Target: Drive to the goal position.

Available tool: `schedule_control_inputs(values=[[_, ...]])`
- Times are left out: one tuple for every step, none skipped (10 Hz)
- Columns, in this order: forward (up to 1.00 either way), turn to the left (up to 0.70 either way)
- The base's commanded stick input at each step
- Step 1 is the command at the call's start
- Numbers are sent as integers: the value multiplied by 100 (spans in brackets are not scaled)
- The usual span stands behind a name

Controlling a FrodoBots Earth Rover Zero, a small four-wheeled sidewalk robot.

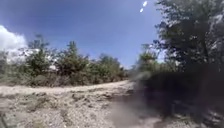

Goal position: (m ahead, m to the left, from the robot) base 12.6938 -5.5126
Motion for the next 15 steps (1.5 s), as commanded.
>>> schedule_control_inputs(values=[[44,2],[44,2],[44,2],[44,2],[44,2],[44,2],[44,2],[44,2],[44,2],[44,2],[44,2],[44,2],[44,2],[44,2],[44,2]])
